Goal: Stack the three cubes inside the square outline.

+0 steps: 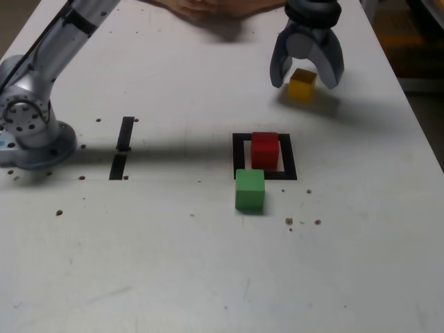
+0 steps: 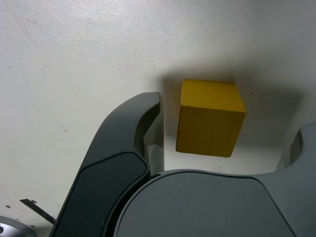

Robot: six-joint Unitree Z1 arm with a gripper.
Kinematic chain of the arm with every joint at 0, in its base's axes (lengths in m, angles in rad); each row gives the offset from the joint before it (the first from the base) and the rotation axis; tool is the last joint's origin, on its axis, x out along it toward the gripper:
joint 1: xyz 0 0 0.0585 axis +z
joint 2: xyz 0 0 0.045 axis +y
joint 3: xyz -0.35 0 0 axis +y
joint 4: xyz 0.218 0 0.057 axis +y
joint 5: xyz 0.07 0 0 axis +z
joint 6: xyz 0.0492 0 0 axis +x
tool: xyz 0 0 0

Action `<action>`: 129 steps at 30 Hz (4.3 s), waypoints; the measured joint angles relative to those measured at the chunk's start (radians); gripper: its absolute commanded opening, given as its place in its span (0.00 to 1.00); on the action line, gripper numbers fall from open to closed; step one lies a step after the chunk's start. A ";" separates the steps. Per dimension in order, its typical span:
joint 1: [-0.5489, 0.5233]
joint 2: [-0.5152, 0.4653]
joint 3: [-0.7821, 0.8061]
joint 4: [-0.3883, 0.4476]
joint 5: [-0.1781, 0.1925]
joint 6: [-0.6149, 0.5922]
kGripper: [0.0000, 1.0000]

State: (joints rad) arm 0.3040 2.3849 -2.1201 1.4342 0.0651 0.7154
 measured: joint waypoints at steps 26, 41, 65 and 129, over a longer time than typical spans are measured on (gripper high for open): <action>0.022 0.070 -0.051 -0.010 -0.072 0.033 0.19; 0.002 -0.027 0.013 0.016 -0.027 0.006 0.10; -0.417 -0.474 0.468 -0.066 0.031 -0.619 0.10; -0.452 -0.409 0.627 -0.287 0.028 -0.724 0.85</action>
State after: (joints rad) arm -0.1477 1.9756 -1.4932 1.1471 0.0928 -0.0082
